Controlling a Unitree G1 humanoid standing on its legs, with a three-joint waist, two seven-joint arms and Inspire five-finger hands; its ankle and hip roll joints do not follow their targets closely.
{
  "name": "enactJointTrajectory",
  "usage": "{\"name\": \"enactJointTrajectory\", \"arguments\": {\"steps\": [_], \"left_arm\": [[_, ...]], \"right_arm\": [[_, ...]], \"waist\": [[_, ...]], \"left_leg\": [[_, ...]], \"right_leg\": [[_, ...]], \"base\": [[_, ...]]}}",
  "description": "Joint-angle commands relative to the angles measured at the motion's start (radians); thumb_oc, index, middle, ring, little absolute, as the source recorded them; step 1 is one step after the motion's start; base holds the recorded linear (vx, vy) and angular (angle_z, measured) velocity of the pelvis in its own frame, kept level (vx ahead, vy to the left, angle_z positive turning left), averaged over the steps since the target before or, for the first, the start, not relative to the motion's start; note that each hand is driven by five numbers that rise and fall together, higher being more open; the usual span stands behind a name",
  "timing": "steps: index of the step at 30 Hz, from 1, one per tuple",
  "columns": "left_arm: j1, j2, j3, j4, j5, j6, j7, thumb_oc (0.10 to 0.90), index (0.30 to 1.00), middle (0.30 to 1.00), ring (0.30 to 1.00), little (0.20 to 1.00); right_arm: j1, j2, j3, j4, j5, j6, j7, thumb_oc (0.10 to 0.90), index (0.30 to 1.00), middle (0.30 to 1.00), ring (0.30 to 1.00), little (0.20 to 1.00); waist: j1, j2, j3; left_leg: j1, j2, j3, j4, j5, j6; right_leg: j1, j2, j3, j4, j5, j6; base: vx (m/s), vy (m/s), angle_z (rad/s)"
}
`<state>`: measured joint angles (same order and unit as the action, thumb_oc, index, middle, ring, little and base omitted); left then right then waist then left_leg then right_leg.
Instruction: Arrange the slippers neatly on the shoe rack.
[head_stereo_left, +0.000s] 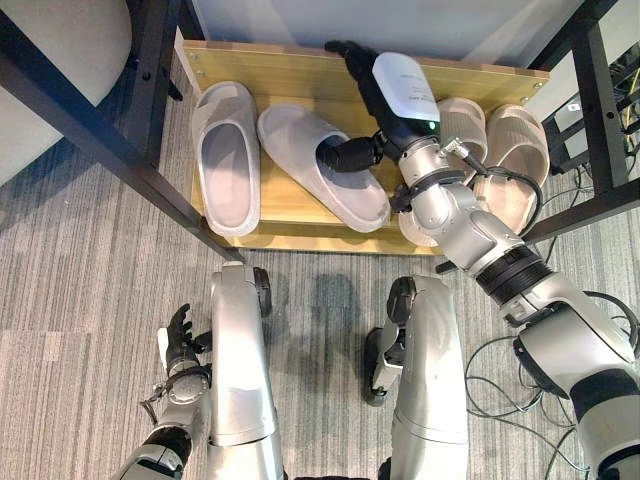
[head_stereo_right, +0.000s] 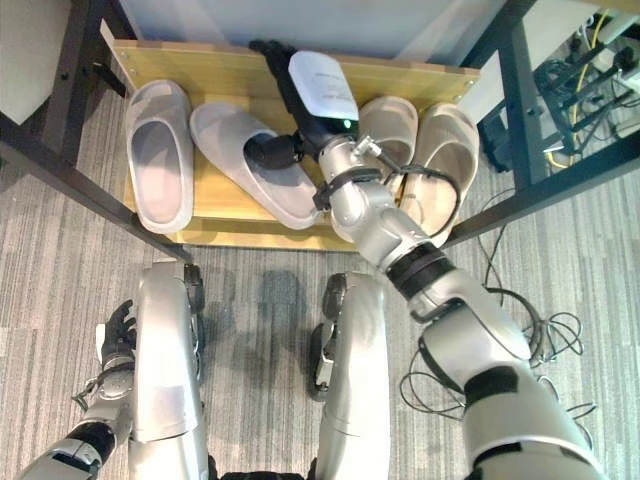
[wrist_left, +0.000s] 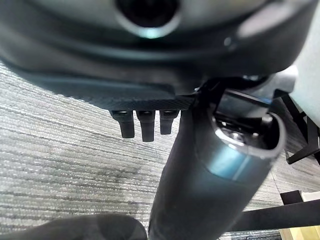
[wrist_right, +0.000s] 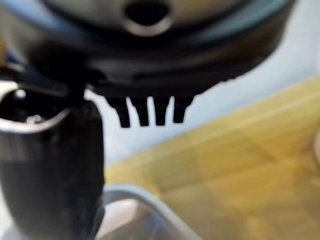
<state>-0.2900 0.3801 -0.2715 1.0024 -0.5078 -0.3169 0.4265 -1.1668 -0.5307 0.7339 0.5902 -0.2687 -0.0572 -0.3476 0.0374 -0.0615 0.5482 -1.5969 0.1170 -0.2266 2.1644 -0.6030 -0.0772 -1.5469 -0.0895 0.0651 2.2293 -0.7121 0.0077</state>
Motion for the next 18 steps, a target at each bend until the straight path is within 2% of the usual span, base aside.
{"name": "enactJointTrajectory", "arguments": {"steps": [1,7,13,14,18], "left_arm": [[0.01,-0.023,-0.073,-0.035,0.044,-0.024,-0.016,0.8,0.9,0.9,0.9,0.9],[0.013,-0.023,-0.071,-0.037,0.051,-0.016,-0.044,0.8,0.9,0.9,0.9,0.9],[0.023,-0.025,-0.069,-0.041,0.061,-0.011,-0.053,0.8,0.9,0.9,0.9,0.9],[0.03,-0.025,-0.057,-0.045,0.077,-0.01,-0.055,0.8,0.9,0.9,0.9,0.9],[0.041,-0.023,-0.057,-0.058,0.102,-0.005,-0.058,0.8,0.9,0.9,0.9,0.9]], "right_arm": [[-0.146,-0.007,-0.034,-0.105,0.01,-0.053,0.008,0.8,0.9,0.9,0.9,0.9],[-0.105,-0.063,-0.005,-0.157,0.043,-0.086,0.097,0.8,0.9,0.9,0.9,0.9],[-0.078,-0.125,-0.014,-0.217,0.013,-0.099,0.092,0.8,0.9,0.9,0.9,0.9],[-0.054,-0.169,-0.047,-0.306,-0.022,-0.109,0.087,0.8,0.9,0.9,0.9,0.9],[0.003,-0.198,-0.109,-0.376,-0.016,-0.119,0.092,0.8,0.9,0.9,0.9,0.9]], "waist": [[0.041,0.026,-0.028],[0.034,0.023,-0.028],[0.03,0.026,-0.028],[0.021,0.031,-0.028],[0.014,0.035,-0.028]], "left_leg": [[0.027,-0.055,-0.032,0.005,-0.13,0.08],[0.027,-0.057,-0.03,-0.003,-0.124,0.075],[0.027,-0.054,-0.027,-0.007,-0.124,0.075],[0.027,-0.055,-0.025,-0.007,-0.125,0.075],[0.027,-0.056,-0.023,-0.004,-0.125,0.075]], "right_leg": [[-0.023,-0.009,0.032,-0.029,-0.022,-0.091],[-0.023,-0.01,0.035,-0.034,-0.019,-0.09],[-0.023,-0.009,0.043,-0.035,-0.021,-0.087],[-0.023,-0.006,0.045,-0.035,-0.024,-0.085],[-0.023,-0.005,0.048,-0.032,-0.026,-0.082]], "base": [[0.0,0.0,0.0],[0.0,0.0,0.0],[0.0,0.0,0.0],[0.0,0.0,0.0],[0.0,0.0,0.0]]}}
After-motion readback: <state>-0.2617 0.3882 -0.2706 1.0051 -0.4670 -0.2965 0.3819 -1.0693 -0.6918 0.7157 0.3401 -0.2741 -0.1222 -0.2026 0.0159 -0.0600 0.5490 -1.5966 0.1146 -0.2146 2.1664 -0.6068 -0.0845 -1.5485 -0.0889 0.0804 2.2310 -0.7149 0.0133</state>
